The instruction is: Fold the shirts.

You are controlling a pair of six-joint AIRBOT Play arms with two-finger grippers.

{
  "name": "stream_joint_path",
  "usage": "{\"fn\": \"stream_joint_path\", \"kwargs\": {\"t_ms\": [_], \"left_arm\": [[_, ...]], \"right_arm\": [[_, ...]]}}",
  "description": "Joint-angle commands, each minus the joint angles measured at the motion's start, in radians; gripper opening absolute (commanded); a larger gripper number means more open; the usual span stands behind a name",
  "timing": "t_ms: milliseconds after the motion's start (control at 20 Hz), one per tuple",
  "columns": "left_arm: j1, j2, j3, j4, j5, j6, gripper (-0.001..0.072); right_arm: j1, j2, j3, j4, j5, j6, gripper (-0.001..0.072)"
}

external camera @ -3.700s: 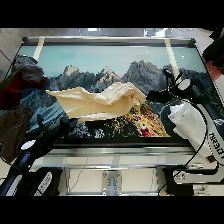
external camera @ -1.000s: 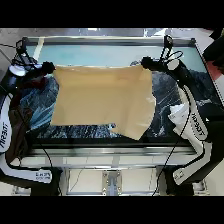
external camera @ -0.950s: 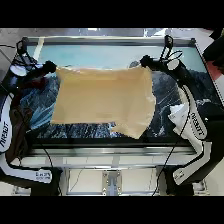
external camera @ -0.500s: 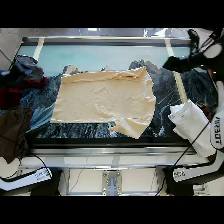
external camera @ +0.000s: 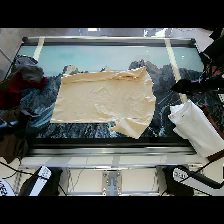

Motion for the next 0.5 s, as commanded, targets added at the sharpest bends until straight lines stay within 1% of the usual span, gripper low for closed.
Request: {"fn": "stream_joint_path", "kwargs": {"t_ms": [0,100,250,350,450], "left_arm": [[0.016,-0.009,-0.119,-0.064,0.062,-0.037,0.0698],[0.016,-0.047,-0.119,-0.087,0.067,-0.036,0.0698],[-0.006,-0.106,-0.119,-0.137,0.109,0.002,0.0698],[-0.064,-0.146,-0.119,-0.182,0.188,0.02,0.0698],[-0.138,-0.176,-0.118,-0.241,0.306,0.02,0.0698]], "right_arm": [[0.045,0.035,-0.052,0.039,-0.051,-0.006,0.0453],[0.079,0.035,-0.052,0.039,-0.074,-0.006,0.0452],[0.122,0.035,-0.052,0.039,-0.11,-0.006,0.0452],[0.133,0.035,-0.052,0.037,-0.123,-0.006,0.0453],[0.132,0.035,-0.052,0.029,-0.132,-0.006,0.0452]]}}
